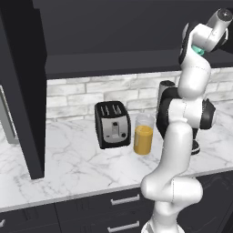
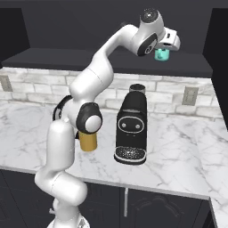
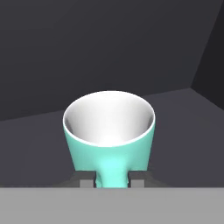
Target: There is a tray on the dining counter. Grab the cup, mug, and pitcher and place them on the tray. The pitcher may be placed next to the tray if it cannot fit the tray.
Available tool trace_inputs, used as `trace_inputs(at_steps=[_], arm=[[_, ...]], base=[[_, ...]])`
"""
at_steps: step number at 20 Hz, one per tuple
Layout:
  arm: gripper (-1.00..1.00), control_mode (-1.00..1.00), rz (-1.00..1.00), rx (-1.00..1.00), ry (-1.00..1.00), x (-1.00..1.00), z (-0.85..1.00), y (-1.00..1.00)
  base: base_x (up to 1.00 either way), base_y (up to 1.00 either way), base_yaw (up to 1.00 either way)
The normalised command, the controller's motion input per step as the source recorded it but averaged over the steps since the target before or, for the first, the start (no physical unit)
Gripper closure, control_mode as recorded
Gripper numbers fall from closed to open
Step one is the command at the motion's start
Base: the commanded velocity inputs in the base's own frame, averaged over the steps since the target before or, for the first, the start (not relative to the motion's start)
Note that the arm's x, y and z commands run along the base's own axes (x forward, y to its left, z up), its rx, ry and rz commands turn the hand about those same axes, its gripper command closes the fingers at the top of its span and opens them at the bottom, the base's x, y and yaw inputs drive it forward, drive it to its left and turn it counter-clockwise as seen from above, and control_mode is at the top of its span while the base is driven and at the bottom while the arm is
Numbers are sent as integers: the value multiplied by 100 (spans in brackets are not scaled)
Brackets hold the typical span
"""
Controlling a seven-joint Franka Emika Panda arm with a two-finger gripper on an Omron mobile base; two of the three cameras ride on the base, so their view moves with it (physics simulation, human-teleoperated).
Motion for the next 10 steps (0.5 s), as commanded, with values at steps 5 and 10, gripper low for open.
trace_inputs(at_steps=[5, 10], arm=[[100, -100, 0, 0, -9, -12, -10, 0], [100, -100, 0, 0, -18, -51, -9, 0]], base=[[0, 0, 0], [0, 0, 0]])
